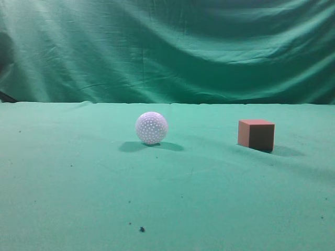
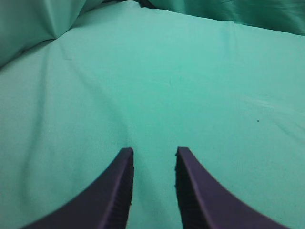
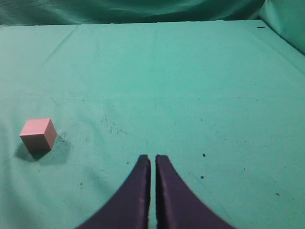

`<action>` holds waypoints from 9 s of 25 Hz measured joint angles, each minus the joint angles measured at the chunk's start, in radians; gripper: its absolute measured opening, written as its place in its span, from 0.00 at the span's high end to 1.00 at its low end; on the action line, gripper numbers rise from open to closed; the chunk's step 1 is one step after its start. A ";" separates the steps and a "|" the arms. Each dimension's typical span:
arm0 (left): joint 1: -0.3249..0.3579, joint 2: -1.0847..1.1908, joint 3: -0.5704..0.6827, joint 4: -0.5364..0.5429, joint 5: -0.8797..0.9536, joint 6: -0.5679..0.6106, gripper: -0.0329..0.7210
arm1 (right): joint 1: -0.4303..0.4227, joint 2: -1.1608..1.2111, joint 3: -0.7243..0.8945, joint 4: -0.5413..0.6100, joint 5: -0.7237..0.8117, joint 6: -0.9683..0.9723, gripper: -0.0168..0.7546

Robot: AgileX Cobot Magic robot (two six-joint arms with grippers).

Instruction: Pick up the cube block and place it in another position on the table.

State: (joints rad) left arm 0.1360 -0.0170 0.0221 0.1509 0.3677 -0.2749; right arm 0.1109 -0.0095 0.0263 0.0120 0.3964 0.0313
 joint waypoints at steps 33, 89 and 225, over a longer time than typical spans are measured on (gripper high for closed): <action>0.000 0.000 0.000 0.000 0.000 0.000 0.64 | -0.002 0.110 -0.219 0.078 -0.194 -0.117 0.98; 0.000 0.000 0.000 0.000 0.000 0.000 0.64 | 0.448 1.767 -0.961 -0.016 0.123 0.025 0.47; 0.000 0.000 0.000 0.000 0.000 0.000 0.64 | -0.075 -0.001 -0.002 0.219 -0.001 -0.236 0.98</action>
State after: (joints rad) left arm 0.1360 -0.0170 0.0221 0.1509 0.3677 -0.2749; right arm 0.0364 -0.0107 0.0242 0.2315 0.3955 -0.2044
